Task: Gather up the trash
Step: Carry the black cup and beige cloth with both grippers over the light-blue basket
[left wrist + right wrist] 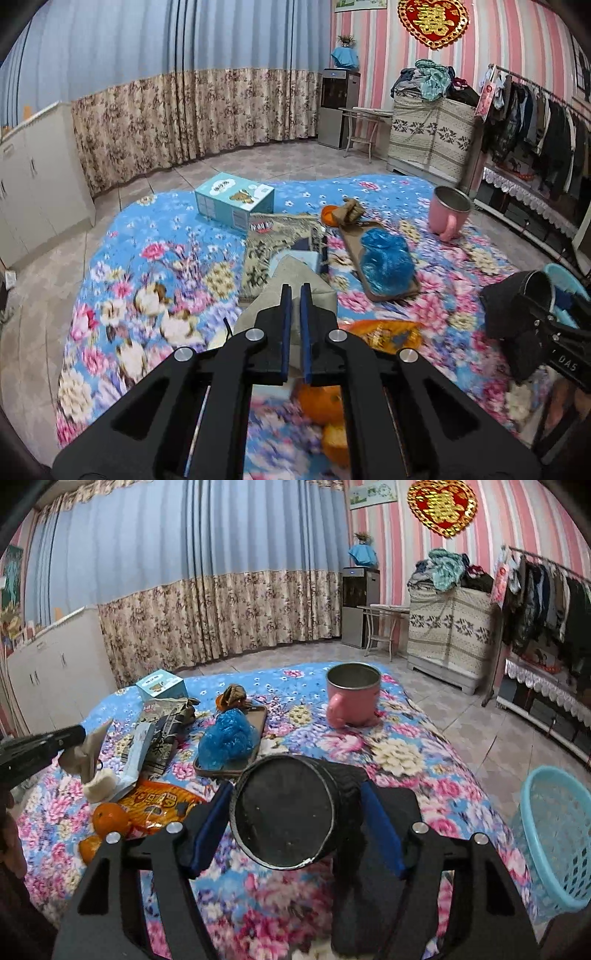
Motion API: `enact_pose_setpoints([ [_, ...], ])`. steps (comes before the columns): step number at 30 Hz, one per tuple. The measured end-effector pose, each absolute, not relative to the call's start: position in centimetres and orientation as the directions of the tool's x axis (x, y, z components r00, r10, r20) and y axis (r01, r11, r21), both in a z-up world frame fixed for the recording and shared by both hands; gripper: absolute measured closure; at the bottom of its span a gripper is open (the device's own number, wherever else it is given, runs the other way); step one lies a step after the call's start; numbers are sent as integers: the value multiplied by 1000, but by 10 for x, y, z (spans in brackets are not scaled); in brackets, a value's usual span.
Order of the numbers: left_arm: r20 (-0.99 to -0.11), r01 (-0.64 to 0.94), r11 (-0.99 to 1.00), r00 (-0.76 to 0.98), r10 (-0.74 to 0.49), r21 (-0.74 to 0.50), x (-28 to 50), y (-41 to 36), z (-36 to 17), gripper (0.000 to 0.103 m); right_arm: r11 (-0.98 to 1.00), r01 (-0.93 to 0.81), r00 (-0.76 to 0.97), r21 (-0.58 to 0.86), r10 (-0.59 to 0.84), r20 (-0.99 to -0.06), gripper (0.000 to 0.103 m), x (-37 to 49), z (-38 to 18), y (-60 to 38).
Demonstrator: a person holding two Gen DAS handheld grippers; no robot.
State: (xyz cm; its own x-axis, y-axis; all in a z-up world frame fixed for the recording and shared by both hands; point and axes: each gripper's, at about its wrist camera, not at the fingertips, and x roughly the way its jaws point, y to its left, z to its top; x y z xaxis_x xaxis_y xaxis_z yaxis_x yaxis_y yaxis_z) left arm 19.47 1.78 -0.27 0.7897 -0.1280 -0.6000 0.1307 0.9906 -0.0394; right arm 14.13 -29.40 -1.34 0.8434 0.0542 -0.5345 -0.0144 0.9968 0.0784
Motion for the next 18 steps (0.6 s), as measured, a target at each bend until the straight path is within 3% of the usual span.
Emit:
enact_pose_setpoints([
  [18,-515,188,982,841,-167,-12,131,-37,73,100,985,122,902,122,-59,-428,34,69,62,-376],
])
